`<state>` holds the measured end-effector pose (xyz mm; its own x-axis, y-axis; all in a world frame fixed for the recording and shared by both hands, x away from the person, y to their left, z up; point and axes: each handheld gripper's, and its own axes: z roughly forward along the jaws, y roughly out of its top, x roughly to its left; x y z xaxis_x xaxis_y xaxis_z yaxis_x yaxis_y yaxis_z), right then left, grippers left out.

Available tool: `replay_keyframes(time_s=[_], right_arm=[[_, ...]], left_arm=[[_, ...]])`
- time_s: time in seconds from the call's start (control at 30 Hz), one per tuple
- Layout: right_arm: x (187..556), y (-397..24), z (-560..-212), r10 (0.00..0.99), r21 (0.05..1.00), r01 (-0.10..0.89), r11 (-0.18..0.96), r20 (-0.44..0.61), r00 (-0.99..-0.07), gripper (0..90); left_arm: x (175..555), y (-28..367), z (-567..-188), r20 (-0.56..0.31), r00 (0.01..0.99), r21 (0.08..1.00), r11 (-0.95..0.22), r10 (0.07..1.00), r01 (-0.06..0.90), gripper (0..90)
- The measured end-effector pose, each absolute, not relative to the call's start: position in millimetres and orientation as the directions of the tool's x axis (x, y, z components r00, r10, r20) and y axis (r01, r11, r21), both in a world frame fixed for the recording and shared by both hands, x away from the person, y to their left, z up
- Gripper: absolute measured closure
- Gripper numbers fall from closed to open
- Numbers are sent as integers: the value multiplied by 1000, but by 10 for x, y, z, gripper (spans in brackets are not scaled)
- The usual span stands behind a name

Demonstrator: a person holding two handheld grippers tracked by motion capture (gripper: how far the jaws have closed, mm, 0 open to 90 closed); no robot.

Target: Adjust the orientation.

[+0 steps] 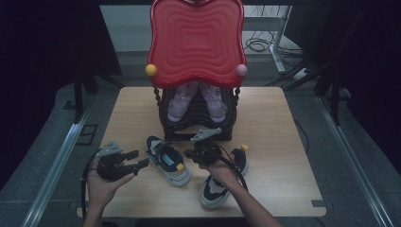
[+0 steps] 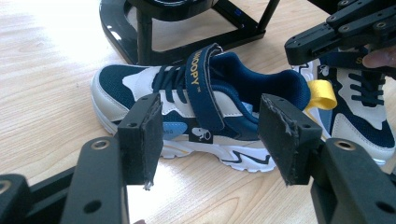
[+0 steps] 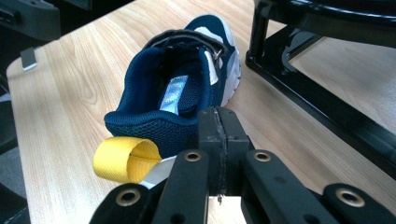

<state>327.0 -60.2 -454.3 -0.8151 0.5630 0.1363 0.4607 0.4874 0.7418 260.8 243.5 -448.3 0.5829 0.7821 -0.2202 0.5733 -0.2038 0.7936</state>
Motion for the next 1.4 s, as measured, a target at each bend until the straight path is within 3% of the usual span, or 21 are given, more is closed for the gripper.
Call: replay_keyframes(time_s=[0.57, 1.4], right_arm=[[3278, -393, -4641, 583, 705, 482, 520, 119, -804, 899], [3092, -138, -4729, 511, 696, 448, 561, 135, -849, 898]], left_arm=[[2602, 2489, -4466, -233, 581, 799, -187, 780, 571, 413], [2579, 2573, -4423, -238, 573, 805, -170, 784, 568, 414]])
